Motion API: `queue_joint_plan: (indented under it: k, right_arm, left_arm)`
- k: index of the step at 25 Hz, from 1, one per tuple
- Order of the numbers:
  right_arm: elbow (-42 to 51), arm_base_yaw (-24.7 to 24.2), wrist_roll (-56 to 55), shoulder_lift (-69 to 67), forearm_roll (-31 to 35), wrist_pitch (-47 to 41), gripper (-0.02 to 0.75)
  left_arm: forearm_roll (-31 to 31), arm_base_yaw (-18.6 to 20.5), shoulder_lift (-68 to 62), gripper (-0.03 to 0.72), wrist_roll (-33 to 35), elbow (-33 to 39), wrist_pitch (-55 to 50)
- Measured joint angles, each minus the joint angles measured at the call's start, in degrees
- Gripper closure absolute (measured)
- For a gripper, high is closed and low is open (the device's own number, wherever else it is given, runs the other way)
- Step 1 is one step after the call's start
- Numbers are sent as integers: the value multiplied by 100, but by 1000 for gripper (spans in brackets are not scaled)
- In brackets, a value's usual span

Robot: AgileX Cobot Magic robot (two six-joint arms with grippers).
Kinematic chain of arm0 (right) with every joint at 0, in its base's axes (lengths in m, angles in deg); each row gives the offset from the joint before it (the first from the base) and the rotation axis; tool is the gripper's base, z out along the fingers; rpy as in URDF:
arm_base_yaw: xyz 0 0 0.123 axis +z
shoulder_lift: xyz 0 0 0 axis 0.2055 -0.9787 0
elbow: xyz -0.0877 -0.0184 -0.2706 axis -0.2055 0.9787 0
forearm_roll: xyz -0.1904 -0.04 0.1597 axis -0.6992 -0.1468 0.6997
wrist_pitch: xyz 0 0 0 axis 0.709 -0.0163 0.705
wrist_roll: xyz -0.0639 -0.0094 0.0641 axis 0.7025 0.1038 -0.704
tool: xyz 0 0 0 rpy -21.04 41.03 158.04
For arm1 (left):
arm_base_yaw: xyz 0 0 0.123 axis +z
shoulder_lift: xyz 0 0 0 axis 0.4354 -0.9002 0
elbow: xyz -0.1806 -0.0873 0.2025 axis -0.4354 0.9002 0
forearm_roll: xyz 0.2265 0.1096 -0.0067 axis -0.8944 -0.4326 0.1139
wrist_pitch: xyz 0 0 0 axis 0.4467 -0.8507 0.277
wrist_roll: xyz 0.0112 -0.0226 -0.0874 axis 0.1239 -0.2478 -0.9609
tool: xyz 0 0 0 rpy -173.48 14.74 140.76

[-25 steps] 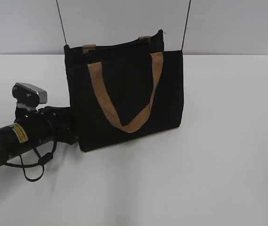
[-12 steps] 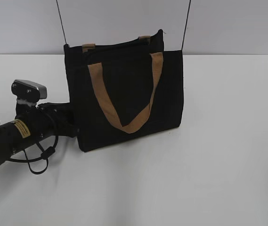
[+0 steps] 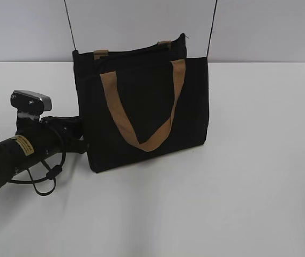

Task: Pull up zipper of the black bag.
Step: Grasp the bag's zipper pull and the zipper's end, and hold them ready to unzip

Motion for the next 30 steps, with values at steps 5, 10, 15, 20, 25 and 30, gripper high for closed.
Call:
queue_joint_plan:
  k: [5,10,15,20,25,30]
  right_arm:
    - [0,0,0,0,0,0,307]
    - [0,0,0,0,5,0,307]
    - [0,0,0,0,5,0,307]
    - [0,0,0,0,11,0,307]
    - [0,0,0,0,200,0,307]
    - [0,0,-6,0,348,0,307]
  left_arm:
    - [102,-5,0,685,0,35,5]
    - [103,-5,229,686,0,429,11]
    - [103,-5,797,686,0,771,-3]
    - [81,-5,1264,687,0,974,-7]
    - [81,-5,1974,686,0,1244,-13]
    - [42,-5,2860,687,-11,1474,-53]
